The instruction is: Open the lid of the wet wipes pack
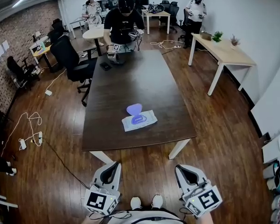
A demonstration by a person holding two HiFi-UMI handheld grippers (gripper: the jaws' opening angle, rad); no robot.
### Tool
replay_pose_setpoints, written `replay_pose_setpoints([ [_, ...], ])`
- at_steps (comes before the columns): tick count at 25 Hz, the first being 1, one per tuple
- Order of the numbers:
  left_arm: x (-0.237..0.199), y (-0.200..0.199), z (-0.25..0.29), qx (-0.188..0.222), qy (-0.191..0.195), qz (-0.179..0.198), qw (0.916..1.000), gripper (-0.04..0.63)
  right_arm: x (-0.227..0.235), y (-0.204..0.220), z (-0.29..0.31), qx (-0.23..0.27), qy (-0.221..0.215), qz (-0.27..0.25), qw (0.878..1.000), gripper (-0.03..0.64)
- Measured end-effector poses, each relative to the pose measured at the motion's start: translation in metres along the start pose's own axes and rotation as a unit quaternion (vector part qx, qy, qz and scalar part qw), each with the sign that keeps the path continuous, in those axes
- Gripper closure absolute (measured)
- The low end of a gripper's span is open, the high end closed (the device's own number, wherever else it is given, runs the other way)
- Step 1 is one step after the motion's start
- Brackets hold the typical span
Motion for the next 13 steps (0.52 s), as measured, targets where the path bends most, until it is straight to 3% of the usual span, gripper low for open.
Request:
replay_pose_setpoints([
  [13,-0.0095,0.0051,-0.0063,0.005,-0.008,-0.013,0.9999,0.594,-0.0040,0.0019,-0.0009,-0.004,0.003,-0.011,1.000,0.611],
])
Point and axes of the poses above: the fingertips, and each gripper's own axes: z forward along the fingers, x to its right, y out of its underside, the point moved 5 cm from there along -z, backward along the fingers, and after that the axes turned 13 degrees about y, right-handed, at the moved point
